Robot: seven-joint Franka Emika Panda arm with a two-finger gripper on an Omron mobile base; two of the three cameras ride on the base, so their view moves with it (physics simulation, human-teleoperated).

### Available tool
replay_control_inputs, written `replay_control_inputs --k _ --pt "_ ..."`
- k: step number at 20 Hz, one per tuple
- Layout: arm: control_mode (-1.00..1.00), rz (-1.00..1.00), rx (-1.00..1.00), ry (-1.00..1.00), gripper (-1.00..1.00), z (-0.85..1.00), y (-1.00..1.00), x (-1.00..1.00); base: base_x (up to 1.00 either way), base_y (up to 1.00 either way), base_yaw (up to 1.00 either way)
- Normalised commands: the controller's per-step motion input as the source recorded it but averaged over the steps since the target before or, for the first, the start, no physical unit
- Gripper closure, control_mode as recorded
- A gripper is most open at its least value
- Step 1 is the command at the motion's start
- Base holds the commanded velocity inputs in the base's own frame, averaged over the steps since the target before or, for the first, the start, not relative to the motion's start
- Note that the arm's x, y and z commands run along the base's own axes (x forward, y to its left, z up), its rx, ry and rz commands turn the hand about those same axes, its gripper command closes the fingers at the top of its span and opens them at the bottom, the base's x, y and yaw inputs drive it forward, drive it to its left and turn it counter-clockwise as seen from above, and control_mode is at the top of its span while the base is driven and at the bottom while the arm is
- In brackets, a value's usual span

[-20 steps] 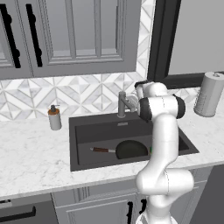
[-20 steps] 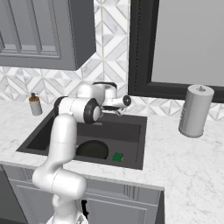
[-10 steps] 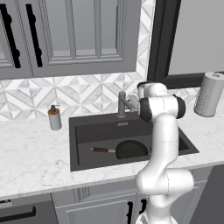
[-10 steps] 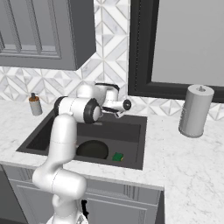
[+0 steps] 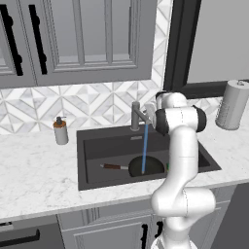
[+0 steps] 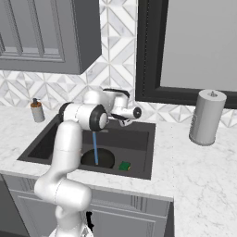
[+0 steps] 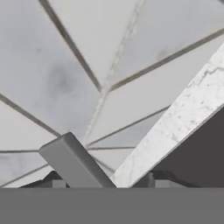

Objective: Pick the pan and sponge and place them into the sink. Then turn on the water.

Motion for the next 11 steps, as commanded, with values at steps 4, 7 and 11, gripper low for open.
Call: replay_control_inputs --k 4,7,11 --pt "-1.00 -0.01 0.03 0.00 1.00 0.00 0.00 0.00 0.00 0.00 0.00" --pt "-1.00 0.00 0.00 0.00 1.00 0.00 0.00 0.00 0.00 0.00 0.00" --pt "-1.00 0.00 0.00 0.00 1.00 0.00 0.00 0.00 0.00 0.00 0.00"
